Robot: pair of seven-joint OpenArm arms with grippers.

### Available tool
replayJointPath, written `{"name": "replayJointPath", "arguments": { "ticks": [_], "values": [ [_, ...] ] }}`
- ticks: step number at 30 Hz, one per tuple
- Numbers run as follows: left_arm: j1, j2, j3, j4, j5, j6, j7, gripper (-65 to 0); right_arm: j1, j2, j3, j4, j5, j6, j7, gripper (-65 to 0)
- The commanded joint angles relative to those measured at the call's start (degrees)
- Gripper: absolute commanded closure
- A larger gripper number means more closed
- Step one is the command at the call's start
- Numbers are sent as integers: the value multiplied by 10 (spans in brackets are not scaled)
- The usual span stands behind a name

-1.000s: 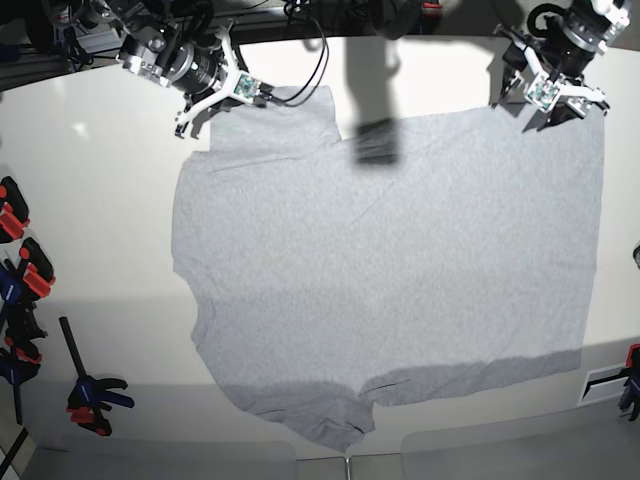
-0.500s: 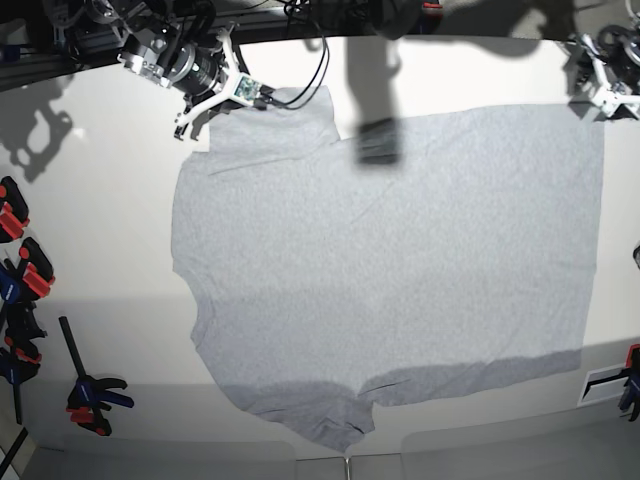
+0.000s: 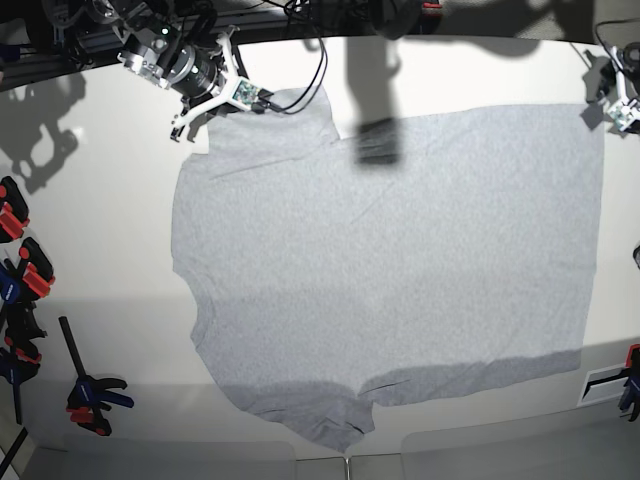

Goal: Fold the T-shirt properly
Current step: 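Grasp the shirt's shoulder corners with both grippers, then pull the right gripper's corner across the shirt toward the hem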

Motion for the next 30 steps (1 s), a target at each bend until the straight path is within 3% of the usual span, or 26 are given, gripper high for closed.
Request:
{"name": "replayJointPath", "arguments": {
  "ticks": [1, 16, 22, 25, 27, 30],
  "values": [
    [2, -13, 2, 1, -2, 6, -10, -350, -3, 8, 2, -2, -11, -1, -30, 0],
    [-134, -12, 148, -118, 12, 8, -12, -350, -3, 8, 2, -2, -11, -1, -36, 0],
    [-195, -8, 220, -185, 112, 16, -49, -350, -3, 8, 2, -2, -11, -1, -36, 0],
    [-220, -2, 248, -219, 116, 32, -44, -350, -3, 8, 2, -2, -11, -1, -36, 0],
    [-222, -2, 261, -225, 116, 31, -42, -310, -3, 8, 2, -2, -11, -1, -37, 0],
    [-212, -2, 264, -223, 105, 31, -43, -135, -3, 8, 2, -2, -11, -1, -37, 0]
  ]
}}
